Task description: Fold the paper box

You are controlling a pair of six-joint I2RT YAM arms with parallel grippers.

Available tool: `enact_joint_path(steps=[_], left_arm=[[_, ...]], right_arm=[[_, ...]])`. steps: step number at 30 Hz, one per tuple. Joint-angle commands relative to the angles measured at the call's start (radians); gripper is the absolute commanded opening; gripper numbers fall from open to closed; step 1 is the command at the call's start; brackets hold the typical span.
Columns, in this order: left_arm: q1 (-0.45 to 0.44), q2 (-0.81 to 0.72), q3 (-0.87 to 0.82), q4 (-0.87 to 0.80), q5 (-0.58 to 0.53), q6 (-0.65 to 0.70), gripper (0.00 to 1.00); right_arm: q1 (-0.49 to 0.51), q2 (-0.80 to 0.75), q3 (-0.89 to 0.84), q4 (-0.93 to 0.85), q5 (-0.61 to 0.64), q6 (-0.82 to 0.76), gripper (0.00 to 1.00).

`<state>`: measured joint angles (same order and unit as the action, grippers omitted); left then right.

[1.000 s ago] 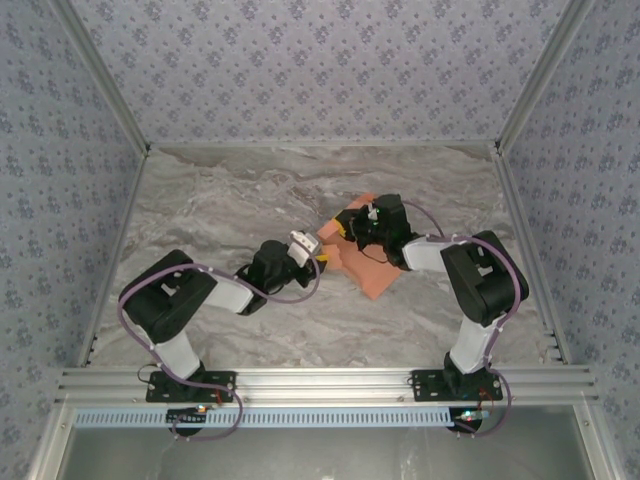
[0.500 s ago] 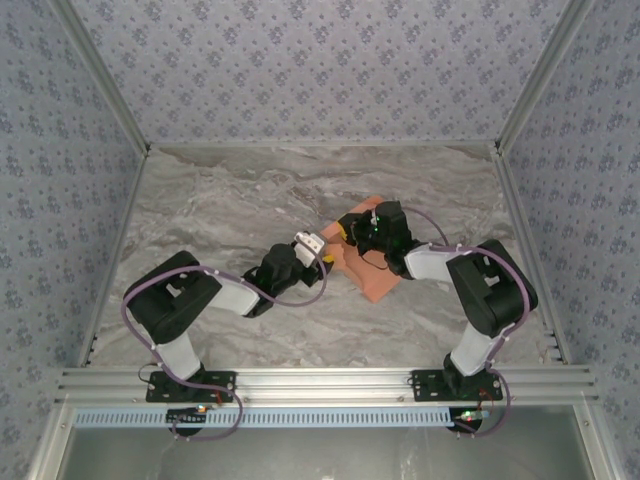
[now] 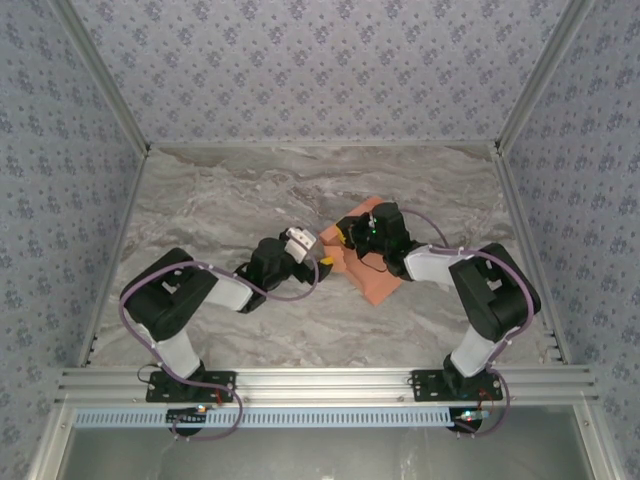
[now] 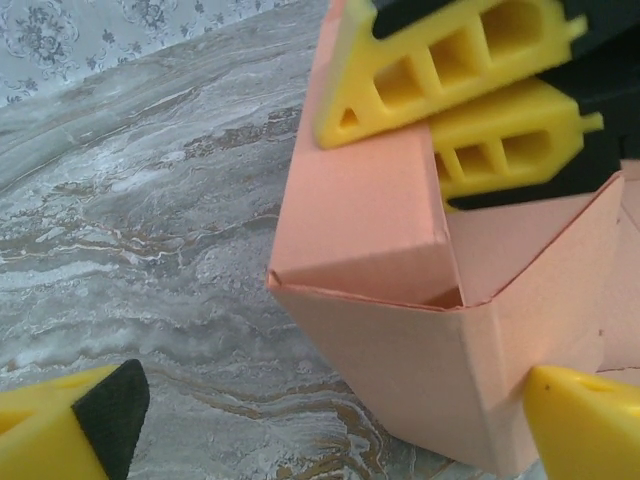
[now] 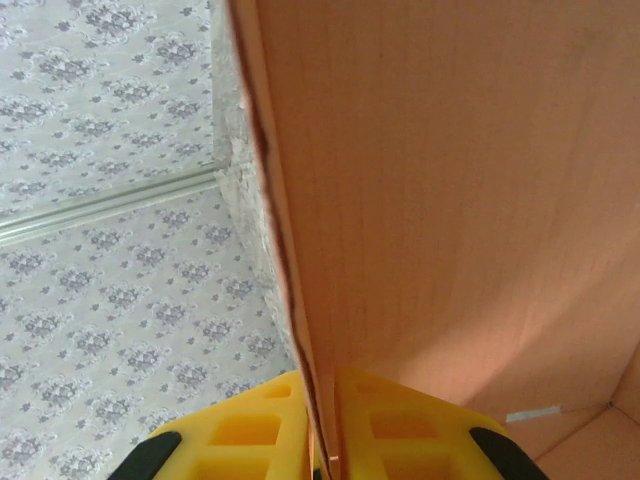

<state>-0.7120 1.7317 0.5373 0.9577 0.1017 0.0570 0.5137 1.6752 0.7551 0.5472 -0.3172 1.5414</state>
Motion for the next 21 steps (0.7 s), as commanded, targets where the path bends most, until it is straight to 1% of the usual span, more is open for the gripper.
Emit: enact_joint_path(steps=[1, 7, 10, 15, 21], left_arm=[[0.009, -0.013, -0.018, 0.068, 0.061, 0.023, 0.99], [0.039, -0.033, -0.026, 0.022, 0.203, 0.044, 0.99], [0.039, -0.023, -0.030, 0.043, 0.204, -0.001, 0.99], [0.038, 0.044, -0.073, 0.195, 0.155, -0.150, 0.99], [0.035, 0.070, -0.104, 0.286, 0.182, -0.301, 0.99]], right_arm=[[0.019, -0.008, -0.019, -0.147, -0.008, 0.005, 0.14], [0.022, -0.019, -0.020, -0.182, 0.005, 0.002, 0.15], [0.026, -0.020, -0.027, -0.175, 0.018, 0.012, 0.16], [0.034, -0.041, -0.065, -0.129, 0.062, 0.046, 0.15], [0.035, -0.085, -0.094, -0.110, 0.107, 0.067, 0.15]])
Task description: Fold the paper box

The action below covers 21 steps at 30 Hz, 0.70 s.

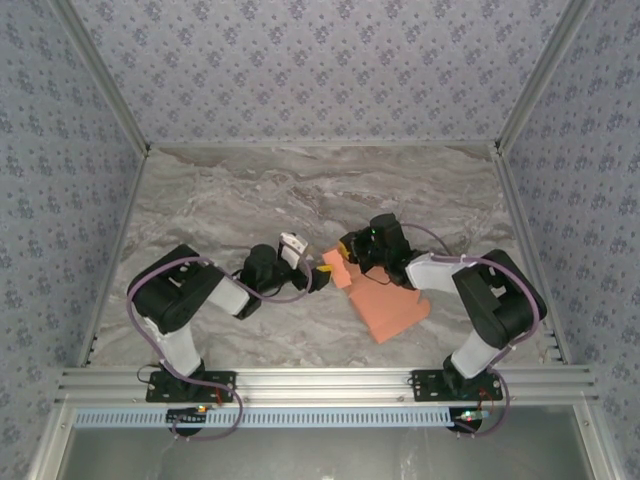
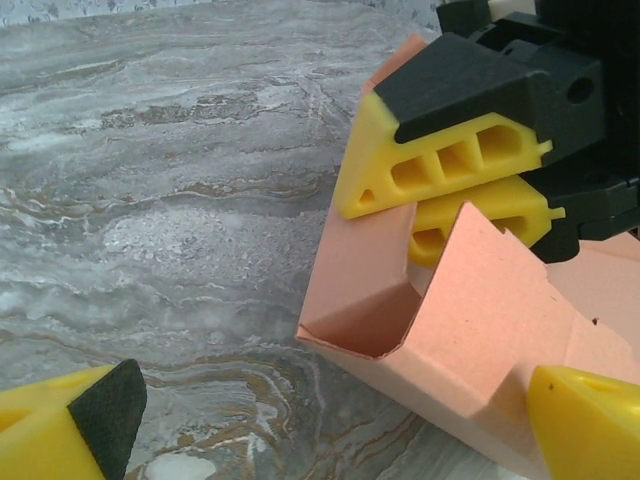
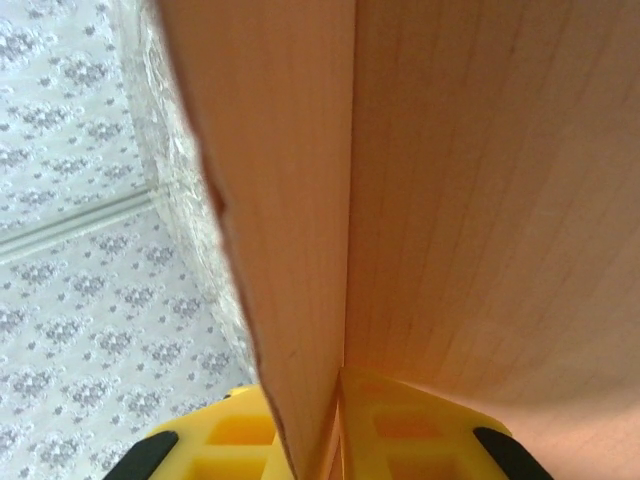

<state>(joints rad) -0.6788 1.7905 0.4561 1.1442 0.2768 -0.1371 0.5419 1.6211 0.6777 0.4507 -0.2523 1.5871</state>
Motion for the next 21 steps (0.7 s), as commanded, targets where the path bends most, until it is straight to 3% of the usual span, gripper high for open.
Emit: enact_joint_path(steps=[1, 7, 14, 19, 21], left_arm=[[0.001, 0.004, -0.032, 0.120, 0.007, -0.122, 0.99], [-0.003, -0.089, -0.040, 0.038, 0.027, -0.116, 0.99], [-0.002, -0.105, -0.031, -0.059, -0.025, -0.056, 0.99], [0.001, -0.106, -0.028, -0.095, -0.077, -0.013, 0.93], [0.004, -0.106, -0.021, -0.119, -0.094, -0.002, 0.85]], right_arm=[[0.006, -0.037, -0.014, -0.014, 0.047, 0.023, 0.15], [0.003, -0.052, 0.012, 0.006, 0.084, 0.015, 0.12], [-0.001, 0.008, 0.006, 0.203, 0.087, 0.025, 0.03], [-0.001, 0.042, 0.004, 0.325, 0.090, 0.040, 0.03], [-0.003, 0.047, 0.014, 0.330, 0.084, 0.040, 0.03]])
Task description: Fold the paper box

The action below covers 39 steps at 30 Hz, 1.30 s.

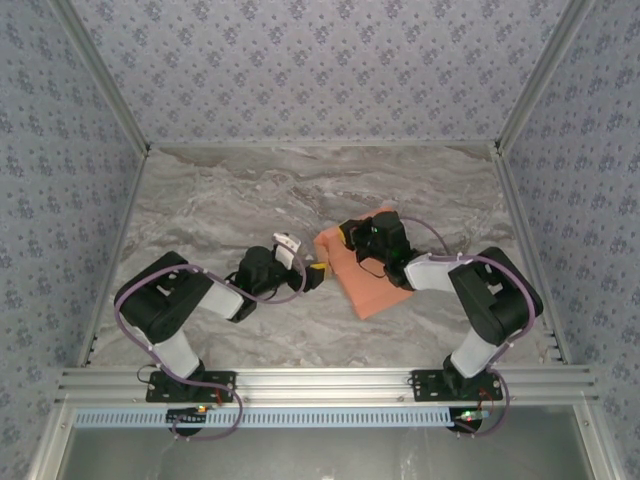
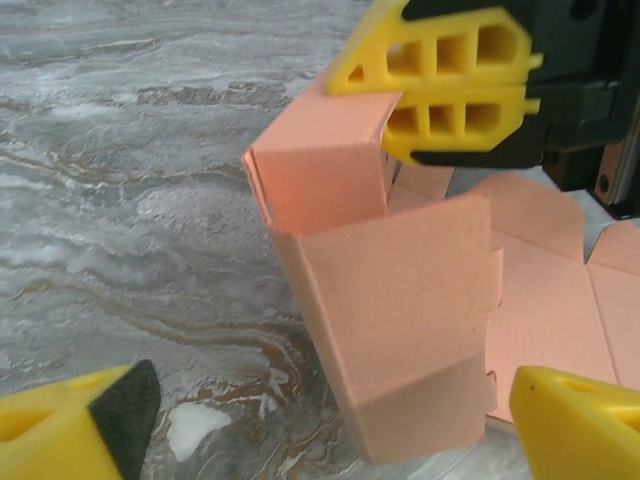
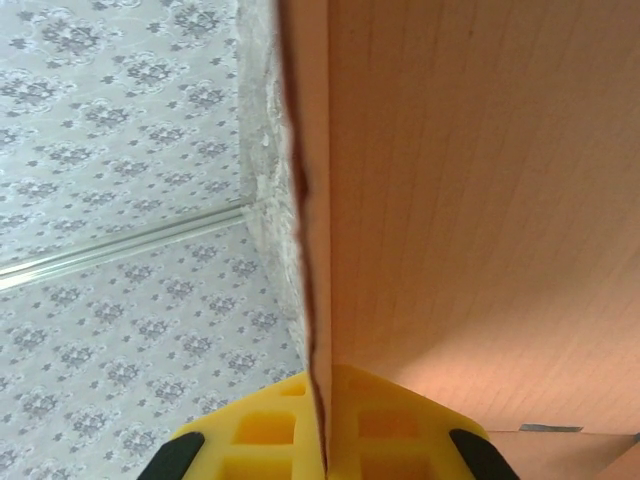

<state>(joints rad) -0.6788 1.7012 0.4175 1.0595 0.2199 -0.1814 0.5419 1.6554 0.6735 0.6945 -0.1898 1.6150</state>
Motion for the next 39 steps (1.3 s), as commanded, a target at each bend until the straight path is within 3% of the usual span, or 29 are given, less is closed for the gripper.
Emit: enact_joint_path(steps=[1, 3, 14, 24, 35, 39], left_arm=[[0.005, -0.015, 0.022, -0.047, -0.040, 0.048, 0.81], [0.005, -0.003, 0.037, -0.061, -0.043, 0.058, 0.72], [-0.005, 0.064, 0.157, -0.088, -0.096, 0.083, 0.51], [-0.068, 0.116, 0.200, -0.127, -0.178, 0.161, 0.46], [-0.143, 0.190, 0.238, -0.060, -0.315, 0.147, 0.38], [-0.146, 0.219, 0.256, -0.039, -0.373, 0.115, 0.29]], right_arm=[[-0.003, 0.016, 0.021, 0.086, 0.021, 0.011, 0.03], [-0.002, 0.021, 0.024, 0.090, 0.018, 0.011, 0.03], [0.006, 0.062, -0.025, 0.188, 0.039, 0.049, 0.03], [0.015, 0.049, -0.051, 0.201, 0.055, 0.051, 0.02], [0.066, -0.017, -0.110, 0.212, 0.186, 0.054, 0.06], [0.088, -0.035, -0.119, 0.190, 0.221, 0.054, 0.07]])
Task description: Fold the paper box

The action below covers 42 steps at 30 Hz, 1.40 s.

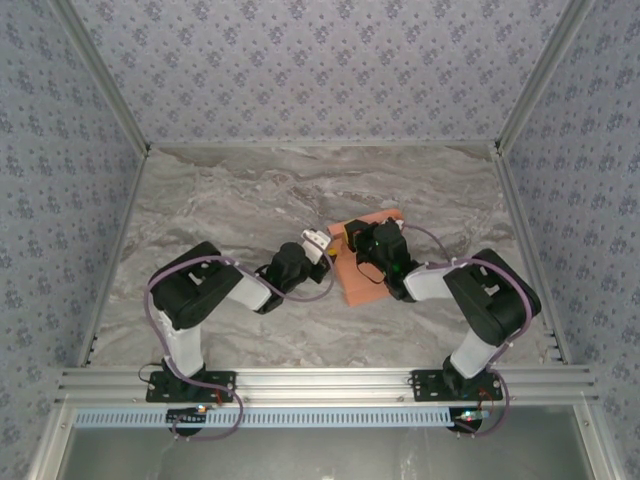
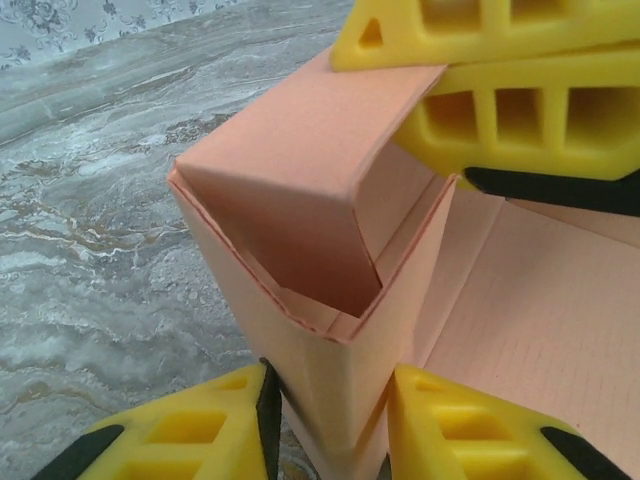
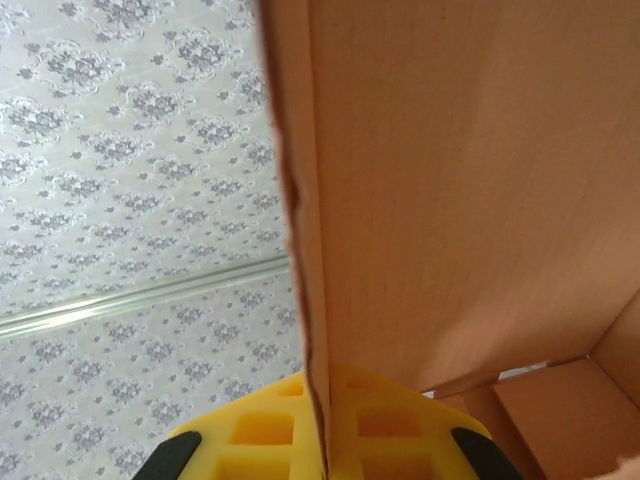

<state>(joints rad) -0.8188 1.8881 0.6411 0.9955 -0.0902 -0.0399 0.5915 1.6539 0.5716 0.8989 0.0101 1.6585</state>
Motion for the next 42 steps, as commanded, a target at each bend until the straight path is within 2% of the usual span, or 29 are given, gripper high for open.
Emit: enact_joint_path(steps=[1, 6, 12, 19, 27, 36, 42], left_arm=[[-0.005, 0.037, 0.038, 0.029, -0.066, -0.030, 0.28], [-0.005, 0.055, 0.059, 0.043, -0.073, -0.066, 0.31], [-0.009, 0.074, 0.069, 0.092, -0.078, -0.079, 0.39], [-0.011, 0.093, 0.087, 0.131, -0.079, -0.040, 0.43], [-0.012, 0.135, 0.112, 0.193, -0.063, -0.011, 0.55], [-0.012, 0.116, 0.067, 0.212, 0.003, 0.012, 0.64], [-0.009, 0.127, 0.095, 0.192, 0.004, 0.009, 0.63]], right_arm=[[0.046, -0.038, -0.019, -0.023, 0.032, 0.012, 0.07], [0.080, -0.057, -0.028, -0.057, 0.084, 0.021, 0.07], [0.107, -0.083, -0.050, -0.099, 0.150, 0.061, 0.08], [0.114, -0.128, -0.068, -0.164, 0.175, 0.090, 0.13], [0.107, -0.139, -0.084, -0.192, 0.194, 0.118, 0.14], [0.036, -0.139, -0.054, -0.210, 0.162, 0.121, 0.10], [0.035, -0.121, -0.032, -0.200, 0.171, 0.115, 0.05]])
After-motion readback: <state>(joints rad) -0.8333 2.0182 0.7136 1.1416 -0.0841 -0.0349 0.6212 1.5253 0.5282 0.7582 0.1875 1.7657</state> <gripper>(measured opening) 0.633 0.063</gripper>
